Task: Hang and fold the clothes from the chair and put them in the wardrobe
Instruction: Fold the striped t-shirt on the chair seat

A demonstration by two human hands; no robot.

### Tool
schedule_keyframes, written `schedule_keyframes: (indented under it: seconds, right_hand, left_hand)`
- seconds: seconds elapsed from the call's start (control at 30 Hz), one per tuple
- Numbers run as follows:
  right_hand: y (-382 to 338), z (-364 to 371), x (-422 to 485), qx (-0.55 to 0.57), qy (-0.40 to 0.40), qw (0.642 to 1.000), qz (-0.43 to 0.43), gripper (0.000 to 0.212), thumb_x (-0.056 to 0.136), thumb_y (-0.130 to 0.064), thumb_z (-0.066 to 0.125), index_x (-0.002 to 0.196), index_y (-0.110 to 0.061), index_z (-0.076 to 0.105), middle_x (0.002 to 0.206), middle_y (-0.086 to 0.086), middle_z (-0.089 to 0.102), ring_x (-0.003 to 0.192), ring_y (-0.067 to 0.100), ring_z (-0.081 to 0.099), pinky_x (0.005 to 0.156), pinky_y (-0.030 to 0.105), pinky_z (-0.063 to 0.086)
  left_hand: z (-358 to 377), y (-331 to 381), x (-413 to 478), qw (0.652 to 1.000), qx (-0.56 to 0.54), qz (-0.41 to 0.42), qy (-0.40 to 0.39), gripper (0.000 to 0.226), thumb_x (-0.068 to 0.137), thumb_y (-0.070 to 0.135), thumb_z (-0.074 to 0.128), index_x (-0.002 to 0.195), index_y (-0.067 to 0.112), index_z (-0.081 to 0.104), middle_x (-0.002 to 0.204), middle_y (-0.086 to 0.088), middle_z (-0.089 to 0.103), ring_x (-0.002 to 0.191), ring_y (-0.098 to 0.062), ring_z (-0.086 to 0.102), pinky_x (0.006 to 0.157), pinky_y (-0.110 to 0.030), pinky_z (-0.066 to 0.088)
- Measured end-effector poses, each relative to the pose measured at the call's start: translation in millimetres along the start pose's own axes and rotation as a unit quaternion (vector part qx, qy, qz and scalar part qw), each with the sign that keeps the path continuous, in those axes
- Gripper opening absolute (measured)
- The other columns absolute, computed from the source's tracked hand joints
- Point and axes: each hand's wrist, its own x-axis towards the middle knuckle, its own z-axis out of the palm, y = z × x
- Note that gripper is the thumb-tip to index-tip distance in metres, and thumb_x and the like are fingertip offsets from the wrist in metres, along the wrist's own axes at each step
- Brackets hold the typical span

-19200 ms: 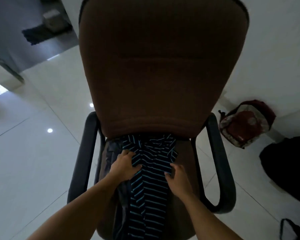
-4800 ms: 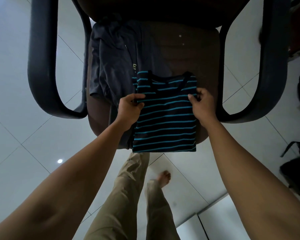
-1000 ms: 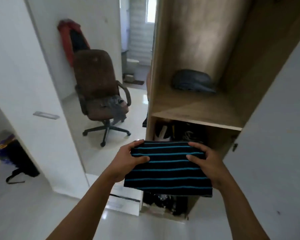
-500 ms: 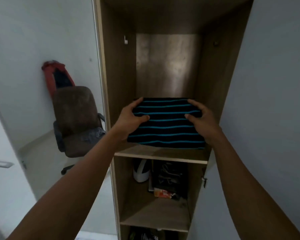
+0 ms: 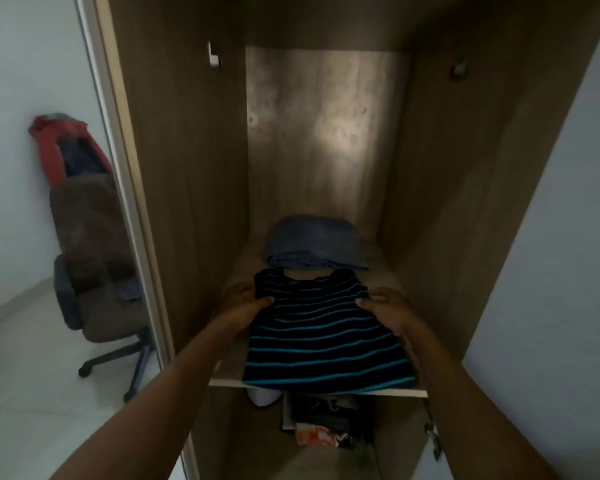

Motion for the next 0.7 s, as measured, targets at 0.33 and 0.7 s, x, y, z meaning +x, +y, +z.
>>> schedule_keyframes:
  seconds: [0.33,0.7]
  right_hand:
    - [-6.7,16.1,82.2,0.015,0.1,0.995,-0.024,0.017,0.101,-0.023,0.056,0.108,-0.009,0.063,0.106,0.007,0.068,0.084,0.019,0.061,0.069,0.026,0.052]
    - [-2.5,6.8,77.0,-0.136,0.092,0.986,-0.04,0.037,0.1,-0.02,0.053,0.133,-0.003,0.054,0.134,0.018,0.059,0.108,0.028,0.059,0.086,0.026,0.047]
  left_hand:
    - [25.8,20.5,71.4,0.993,0.066,0.099,0.017,0.058,0.084,0.007,0.077,0.137,0.013,0.055,0.138,-0.01,0.057,0.117,-0.021,0.058,0.103,-0.031,0.048]
    - [15.8,19.7,83.2,0.93,0.327,0.165,0.021,0.071,0.072,0.054,0.073,0.134,0.026,0.053,0.134,-0.006,0.056,0.124,-0.027,0.053,0.1,-0.032,0.047]
